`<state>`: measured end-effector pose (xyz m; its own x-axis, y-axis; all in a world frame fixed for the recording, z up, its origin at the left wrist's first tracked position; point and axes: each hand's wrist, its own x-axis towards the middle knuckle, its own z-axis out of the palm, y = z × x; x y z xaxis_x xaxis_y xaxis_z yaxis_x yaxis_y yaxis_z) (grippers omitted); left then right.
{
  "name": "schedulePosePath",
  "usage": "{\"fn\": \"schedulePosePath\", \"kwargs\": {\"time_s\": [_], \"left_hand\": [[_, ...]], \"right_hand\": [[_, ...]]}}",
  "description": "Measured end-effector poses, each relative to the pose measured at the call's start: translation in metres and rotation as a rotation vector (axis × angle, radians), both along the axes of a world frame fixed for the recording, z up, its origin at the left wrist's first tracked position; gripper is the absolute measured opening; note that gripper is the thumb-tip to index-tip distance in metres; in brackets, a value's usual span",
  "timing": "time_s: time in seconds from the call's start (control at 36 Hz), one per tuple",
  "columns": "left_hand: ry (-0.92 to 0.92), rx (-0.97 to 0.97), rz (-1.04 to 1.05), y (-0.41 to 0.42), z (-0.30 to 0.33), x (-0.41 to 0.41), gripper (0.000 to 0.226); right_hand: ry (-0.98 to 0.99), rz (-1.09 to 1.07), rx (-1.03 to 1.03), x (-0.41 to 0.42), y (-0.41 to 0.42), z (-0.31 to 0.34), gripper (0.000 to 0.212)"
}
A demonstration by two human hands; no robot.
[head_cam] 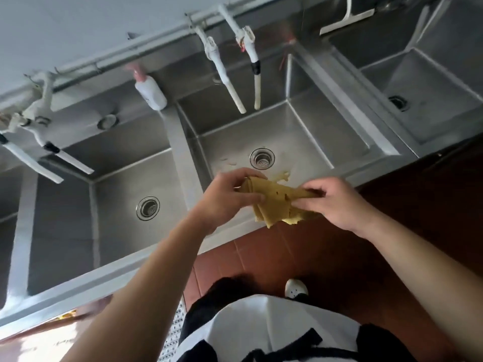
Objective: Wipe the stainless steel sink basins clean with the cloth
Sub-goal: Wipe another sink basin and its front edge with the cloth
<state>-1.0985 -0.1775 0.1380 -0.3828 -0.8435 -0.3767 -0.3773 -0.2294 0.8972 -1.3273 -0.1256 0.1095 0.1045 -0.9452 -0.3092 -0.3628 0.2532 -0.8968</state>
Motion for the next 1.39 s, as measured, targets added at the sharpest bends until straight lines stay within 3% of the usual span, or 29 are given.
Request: {"fn": "schedulePosePath", "kwargs": {"time_s": [0.14,0.22,0.33,0.44,0.56,0.67,0.72,0.78,0.86,0.97,1.03,1.17,1.25,1.31,1.39], "left_hand": [[-0.059,-0.039,0.001,-0.020,-0.009,-0.014,0.031],[-0.010,-0.024,-0.014,-0.039,-0.012,-0.020,0.029],[0.035,-0.008,0.079,-0.079,-0.039,-0.024,0.029],[0.000,-0.032,0.131,-0.123,-0.080,-0.043,0.027],[-0.065,-0.151,0.158,-0.145,-0.106,-0.082,0.032],[-0.057,-0.251,0.199,-0.153,-0.119,-0.115,0.030],[-0.064,-0.285,0.156,-0.154,-0.123,-0.122,0.032],[-0.111,-0.354,0.053,-0.154,-0.130,-0.126,0.033],[-0.271,-0.429,-0.105,-0.155,-0.149,-0.126,0.032],[-0.249,-0.301,-0.037,-0.161,-0.158,-0.124,0.026],[-0.244,-0.220,0.038,-0.170,-0.162,-0.124,0.019],[-0.022,0.146,0.319,-0.202,-0.166,-0.142,0.024],[0.096,0.310,0.444,-0.220,-0.171,-0.159,0.050],[0.106,0.356,0.460,-0.232,-0.180,-0.171,0.071],[0.018,0.327,0.544,-0.249,-0.196,-0.184,0.064]], "right_hand": [[0.121,0.158,0.070,-0.015,-0.034,-0.015,0.028],[0.099,0.206,0.075,-0.010,-0.056,-0.020,0.021],[0.224,0.096,0.051,-0.014,-0.095,-0.033,0.014],[0.314,-0.062,0.153,-0.030,-0.130,-0.050,0.013],[0.107,-0.365,0.396,-0.038,-0.157,-0.056,0.011],[-0.463,-0.635,0.717,-0.045,-0.187,-0.060,0.024],[-0.672,-0.714,0.760,-0.052,-0.197,-0.065,0.033],[-0.722,-0.718,0.726,-0.055,-0.202,-0.073,0.031],[-0.564,-0.637,0.688,-0.055,-0.208,-0.092,0.019],[-0.238,-0.567,0.627,-0.057,-0.221,-0.112,0.027],[-0.175,-0.506,0.603,-0.060,-0.230,-0.114,0.028],[-0.244,-0.417,0.527,-0.069,-0.261,-0.112,0.023],[-0.356,-0.445,0.553,-0.078,-0.278,-0.114,0.027],[-0.413,-0.424,0.598,-0.087,-0.289,-0.120,0.029],[-0.446,-0.327,0.658,-0.102,-0.309,-0.129,0.033]]}}
